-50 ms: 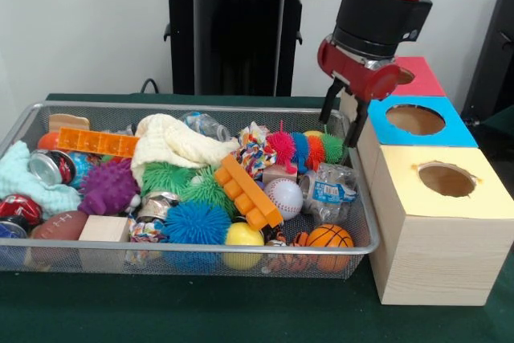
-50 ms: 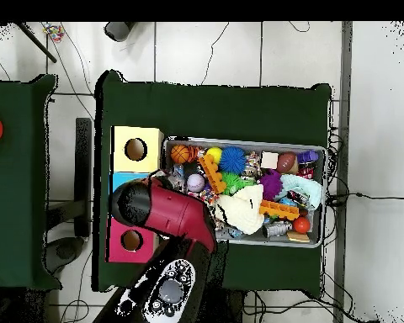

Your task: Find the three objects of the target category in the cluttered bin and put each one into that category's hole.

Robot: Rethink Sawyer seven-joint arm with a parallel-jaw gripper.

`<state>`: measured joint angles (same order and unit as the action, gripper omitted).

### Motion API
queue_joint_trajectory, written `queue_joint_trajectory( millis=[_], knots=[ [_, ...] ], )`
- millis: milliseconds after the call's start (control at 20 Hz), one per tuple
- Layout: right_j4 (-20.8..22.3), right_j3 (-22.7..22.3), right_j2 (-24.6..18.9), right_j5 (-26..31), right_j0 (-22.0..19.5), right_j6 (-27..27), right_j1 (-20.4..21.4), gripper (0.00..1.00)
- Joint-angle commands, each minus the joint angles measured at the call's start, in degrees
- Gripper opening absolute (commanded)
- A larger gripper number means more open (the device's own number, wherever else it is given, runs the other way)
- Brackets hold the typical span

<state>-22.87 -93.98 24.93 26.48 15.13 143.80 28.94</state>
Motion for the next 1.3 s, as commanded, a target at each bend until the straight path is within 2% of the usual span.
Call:
queue_joint_trajectory(
  millis=[50,650,900,1050,1150,1300],
  knots=[
    [-3.31,5.06,-1.85,6.88,-0.84,13.71,-2.97,1.00],
    [-4.03,7.68,-4.34,3.48,-3.67,9.75,-6.17,1.00],
    [-3.87,6.86,-7.04,-0.76,-5.39,7.96,-8.18,1.00],
    [-3.46,6.38,-7.23,-3.85,-6.53,7.70,-9.44,1.00],
    [-3.48,7.36,-7.30,-5.03,-5.77,8.43,-11.37,1.00],
    [-3.32,6.71,-6.81,-5.60,-4.39,9.06,-11.26,1.00]
  ],
)
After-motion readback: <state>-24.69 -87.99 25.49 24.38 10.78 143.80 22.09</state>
